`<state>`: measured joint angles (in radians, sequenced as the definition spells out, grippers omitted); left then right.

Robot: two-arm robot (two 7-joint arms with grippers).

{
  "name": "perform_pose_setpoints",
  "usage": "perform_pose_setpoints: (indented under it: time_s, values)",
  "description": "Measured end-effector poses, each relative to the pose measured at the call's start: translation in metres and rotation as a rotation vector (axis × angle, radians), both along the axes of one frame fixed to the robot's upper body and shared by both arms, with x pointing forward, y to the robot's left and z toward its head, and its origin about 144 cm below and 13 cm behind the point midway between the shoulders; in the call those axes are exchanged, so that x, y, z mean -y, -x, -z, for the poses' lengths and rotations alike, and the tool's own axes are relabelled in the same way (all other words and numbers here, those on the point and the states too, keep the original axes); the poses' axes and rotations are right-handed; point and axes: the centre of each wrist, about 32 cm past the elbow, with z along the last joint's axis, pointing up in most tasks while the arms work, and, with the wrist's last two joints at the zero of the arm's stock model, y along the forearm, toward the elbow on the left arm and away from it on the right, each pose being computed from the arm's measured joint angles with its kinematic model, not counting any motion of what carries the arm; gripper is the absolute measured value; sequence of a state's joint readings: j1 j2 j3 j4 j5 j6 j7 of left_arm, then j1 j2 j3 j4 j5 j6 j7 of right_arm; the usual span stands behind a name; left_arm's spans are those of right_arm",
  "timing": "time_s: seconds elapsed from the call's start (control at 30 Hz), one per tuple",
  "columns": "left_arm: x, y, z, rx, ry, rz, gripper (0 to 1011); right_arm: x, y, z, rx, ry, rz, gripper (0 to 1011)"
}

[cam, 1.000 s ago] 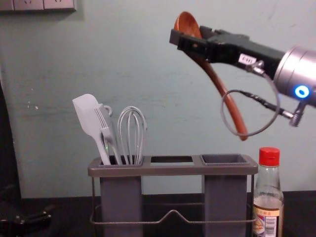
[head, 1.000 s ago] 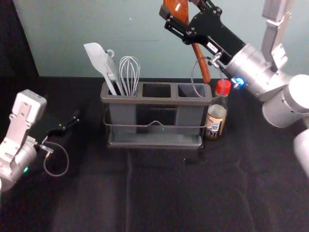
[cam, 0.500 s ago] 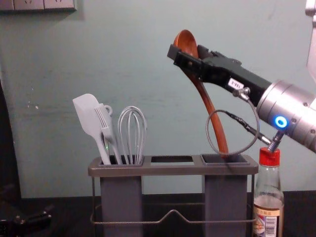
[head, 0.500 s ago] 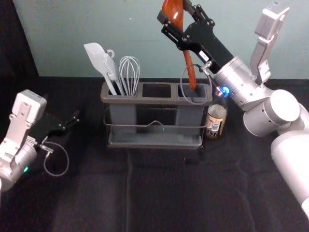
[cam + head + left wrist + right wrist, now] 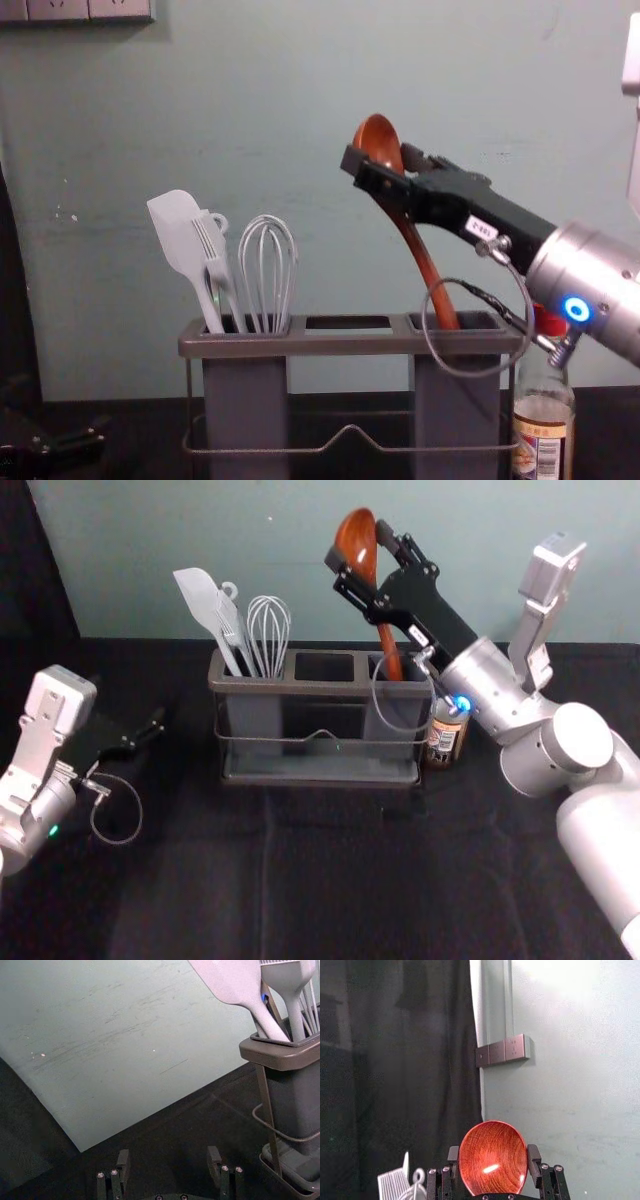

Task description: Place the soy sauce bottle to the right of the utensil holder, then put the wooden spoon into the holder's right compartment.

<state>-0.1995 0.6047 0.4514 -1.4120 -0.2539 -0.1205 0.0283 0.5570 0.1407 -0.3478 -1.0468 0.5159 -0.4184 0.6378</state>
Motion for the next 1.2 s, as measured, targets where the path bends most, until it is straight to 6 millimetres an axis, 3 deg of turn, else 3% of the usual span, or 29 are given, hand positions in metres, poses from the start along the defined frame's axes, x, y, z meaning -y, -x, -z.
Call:
perform_pose_setpoints:
  time_s: [0.53, 0.63, 0.8, 1.03, 1.2]
  values:
    - [0.0, 0.0, 0.0, 0.0, 0.0, 0.0, 1000, 0.009, 0.014, 0.024, -0.038, 0.04, 0.002, 838]
    - [0.0, 0.0, 0.0, 0.0, 0.0, 0.0, 1000, 0.009, 0.015, 0.024, -0.034, 0.037, 0.003, 902]
    - [0.0, 0.0, 0.0, 0.0, 0.0, 0.0, 1000, 0.007, 0.015, 0.018, -0.009, 0.02, -0.007, 1003]
    - [0.0, 0.0, 0.0, 0.0, 0.0, 0.0, 1000, 0.008, 0.019, -0.003, 0.055, 0.02, -0.015, 1002]
    - [0.0, 0.0, 0.0, 0.0, 0.0, 0.0, 1000, 0.019, 0.021, -0.022, 0.102, 0.016, 0.01, 1003]
